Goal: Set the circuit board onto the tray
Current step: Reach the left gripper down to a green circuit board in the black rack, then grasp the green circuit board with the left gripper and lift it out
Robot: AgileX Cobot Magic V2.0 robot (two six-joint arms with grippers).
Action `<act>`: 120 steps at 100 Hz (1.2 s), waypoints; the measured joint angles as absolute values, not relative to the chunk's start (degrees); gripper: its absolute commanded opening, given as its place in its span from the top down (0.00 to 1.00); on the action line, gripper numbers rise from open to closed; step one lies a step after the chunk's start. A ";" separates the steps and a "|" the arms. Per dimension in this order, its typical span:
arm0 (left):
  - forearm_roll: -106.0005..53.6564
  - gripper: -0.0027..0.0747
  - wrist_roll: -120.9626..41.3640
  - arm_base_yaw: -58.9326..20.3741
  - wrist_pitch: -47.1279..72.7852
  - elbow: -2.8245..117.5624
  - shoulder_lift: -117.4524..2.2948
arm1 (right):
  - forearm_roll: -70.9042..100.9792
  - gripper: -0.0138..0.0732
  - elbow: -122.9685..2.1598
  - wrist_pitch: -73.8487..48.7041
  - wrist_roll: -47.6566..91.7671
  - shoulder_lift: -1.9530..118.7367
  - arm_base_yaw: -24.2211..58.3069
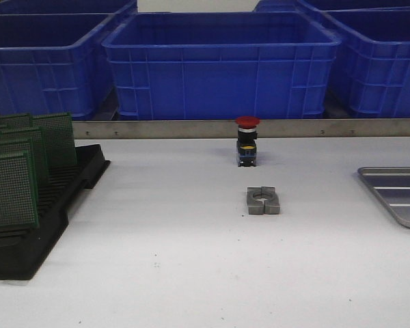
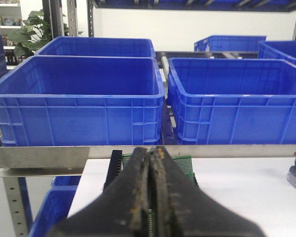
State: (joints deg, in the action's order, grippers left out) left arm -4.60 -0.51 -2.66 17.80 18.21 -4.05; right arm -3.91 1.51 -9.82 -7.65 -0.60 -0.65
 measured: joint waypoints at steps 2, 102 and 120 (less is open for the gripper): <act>-4.45 0.99 -0.51 -2.66 18.44 19.17 -5.00 | -3.91 0.91 1.51 -9.82 -7.65 -0.60 -0.65; -17.39 0.57 -41.85 -2.66 49.54 53.03 -63.00 | -3.91 0.91 1.51 -9.82 -7.65 -0.60 -0.65; -27.42 0.57 -66.91 -2.66 54.14 56.74 -73.65 | -3.91 0.91 1.51 -9.82 -7.65 -0.60 -0.65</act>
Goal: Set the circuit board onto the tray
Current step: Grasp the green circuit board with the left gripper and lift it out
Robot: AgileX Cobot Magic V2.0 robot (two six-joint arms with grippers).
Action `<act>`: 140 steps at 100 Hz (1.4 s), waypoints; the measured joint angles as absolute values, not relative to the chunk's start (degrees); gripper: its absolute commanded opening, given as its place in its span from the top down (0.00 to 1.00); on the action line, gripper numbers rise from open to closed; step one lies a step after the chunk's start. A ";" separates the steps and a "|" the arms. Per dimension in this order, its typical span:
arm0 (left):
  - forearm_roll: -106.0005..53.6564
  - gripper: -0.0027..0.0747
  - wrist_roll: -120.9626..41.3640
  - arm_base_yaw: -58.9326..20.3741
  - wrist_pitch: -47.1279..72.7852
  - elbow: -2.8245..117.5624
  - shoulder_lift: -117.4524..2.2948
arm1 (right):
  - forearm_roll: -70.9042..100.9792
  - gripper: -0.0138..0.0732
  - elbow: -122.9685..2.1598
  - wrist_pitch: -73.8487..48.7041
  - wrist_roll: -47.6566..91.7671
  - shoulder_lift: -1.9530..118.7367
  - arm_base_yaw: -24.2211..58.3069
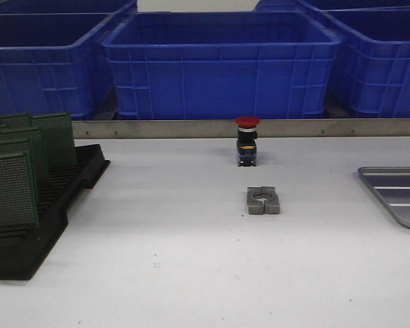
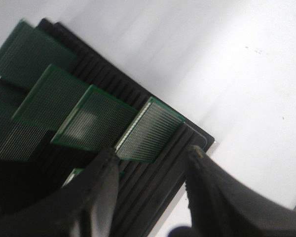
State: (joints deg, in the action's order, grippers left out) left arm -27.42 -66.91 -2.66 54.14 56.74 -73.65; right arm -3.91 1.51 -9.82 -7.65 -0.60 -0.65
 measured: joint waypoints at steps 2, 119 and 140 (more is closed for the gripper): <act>-27.72 0.57 -68.36 -2.66 54.42 57.13 -74.77 | -3.91 0.91 1.51 -9.82 -7.65 -0.60 -0.65; -29.91 0.99 -92.05 -4.77 61.81 65.15 -93.52 | -3.91 0.91 1.51 -9.82 -7.65 -0.60 -0.65; -40.13 0.99 -92.05 -4.77 68.72 72.42 -93.52 | -3.93 0.91 1.51 -9.82 -7.65 -0.60 -0.65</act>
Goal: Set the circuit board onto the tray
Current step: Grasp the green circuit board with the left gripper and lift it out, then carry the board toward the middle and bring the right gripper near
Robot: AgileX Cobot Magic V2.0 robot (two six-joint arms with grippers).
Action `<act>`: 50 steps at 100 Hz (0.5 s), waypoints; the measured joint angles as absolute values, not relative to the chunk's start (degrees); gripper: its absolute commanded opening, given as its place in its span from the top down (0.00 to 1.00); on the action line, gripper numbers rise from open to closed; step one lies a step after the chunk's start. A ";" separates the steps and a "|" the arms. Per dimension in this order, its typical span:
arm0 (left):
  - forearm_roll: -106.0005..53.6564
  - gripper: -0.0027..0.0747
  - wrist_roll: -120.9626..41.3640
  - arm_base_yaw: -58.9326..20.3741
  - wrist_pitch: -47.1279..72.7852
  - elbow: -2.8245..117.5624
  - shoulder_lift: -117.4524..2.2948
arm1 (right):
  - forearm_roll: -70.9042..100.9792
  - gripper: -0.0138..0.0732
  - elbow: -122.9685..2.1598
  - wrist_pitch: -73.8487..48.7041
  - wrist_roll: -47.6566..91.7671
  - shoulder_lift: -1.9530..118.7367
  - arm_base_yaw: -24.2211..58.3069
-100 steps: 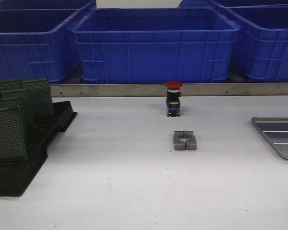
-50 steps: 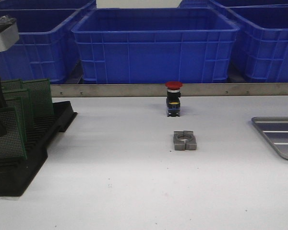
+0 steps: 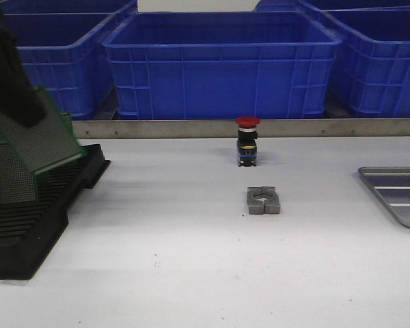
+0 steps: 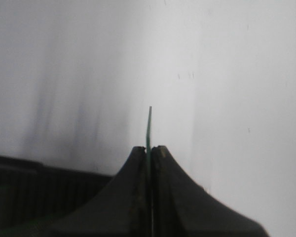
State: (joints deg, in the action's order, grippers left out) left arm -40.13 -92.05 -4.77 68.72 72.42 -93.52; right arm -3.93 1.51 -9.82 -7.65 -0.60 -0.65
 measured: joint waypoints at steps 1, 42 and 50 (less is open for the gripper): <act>-40.63 0.99 -92.05 -4.77 68.68 72.58 -93.52 | -3.93 0.91 1.51 -9.82 -7.65 -0.60 -0.65; -63.42 0.99 -92.05 -10.83 68.93 73.62 -93.52 | -3.93 0.91 1.51 -9.82 -7.65 -0.60 -0.65; -63.94 0.99 -92.05 -13.37 68.93 73.62 -93.52 | -3.93 0.91 1.51 -10.20 -7.65 -0.60 -0.65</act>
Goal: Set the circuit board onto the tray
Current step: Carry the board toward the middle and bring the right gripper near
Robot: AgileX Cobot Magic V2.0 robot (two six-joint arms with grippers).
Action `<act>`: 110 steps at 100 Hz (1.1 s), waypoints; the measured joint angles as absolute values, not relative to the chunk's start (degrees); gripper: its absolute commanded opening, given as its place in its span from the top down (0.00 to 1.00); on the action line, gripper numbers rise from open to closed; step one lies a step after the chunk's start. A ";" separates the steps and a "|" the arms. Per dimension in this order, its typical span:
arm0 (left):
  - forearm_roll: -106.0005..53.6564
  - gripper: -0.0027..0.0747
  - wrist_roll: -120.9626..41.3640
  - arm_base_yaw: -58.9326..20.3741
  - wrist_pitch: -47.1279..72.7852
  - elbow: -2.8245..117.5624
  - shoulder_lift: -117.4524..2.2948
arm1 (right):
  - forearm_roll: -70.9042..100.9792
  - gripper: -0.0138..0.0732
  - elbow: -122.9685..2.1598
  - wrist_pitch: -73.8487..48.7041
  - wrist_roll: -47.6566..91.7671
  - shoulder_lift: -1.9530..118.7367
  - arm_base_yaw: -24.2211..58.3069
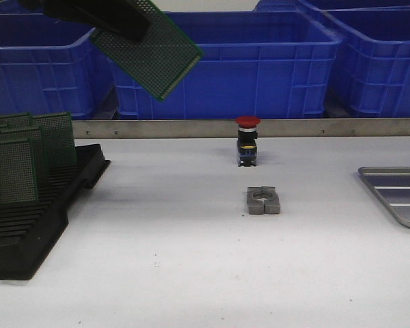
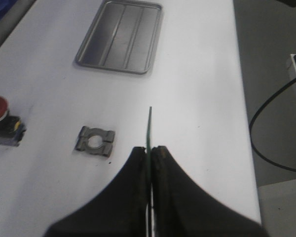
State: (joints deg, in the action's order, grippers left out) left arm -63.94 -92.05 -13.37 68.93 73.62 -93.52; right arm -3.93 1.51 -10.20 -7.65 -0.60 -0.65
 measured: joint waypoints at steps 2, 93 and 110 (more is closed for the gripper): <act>-63.94 0.99 -92.05 -14.05 68.93 73.62 -93.52 | -3.93 0.91 1.51 -10.33 -7.65 -0.60 -0.65; -64.16 0.99 -92.05 -24.88 68.93 73.62 -93.65 | -2.01 0.91 1.05 -11.34 -7.65 -0.60 -0.65; -64.16 0.99 -92.05 -24.88 68.93 73.62 -93.65 | -0.70 0.91 -5.86 -20.24 -7.65 1.45 -0.65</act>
State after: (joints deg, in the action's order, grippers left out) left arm -64.16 -92.05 -24.88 68.93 73.62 -93.65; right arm -0.70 -5.86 -20.24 -7.65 1.45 -0.65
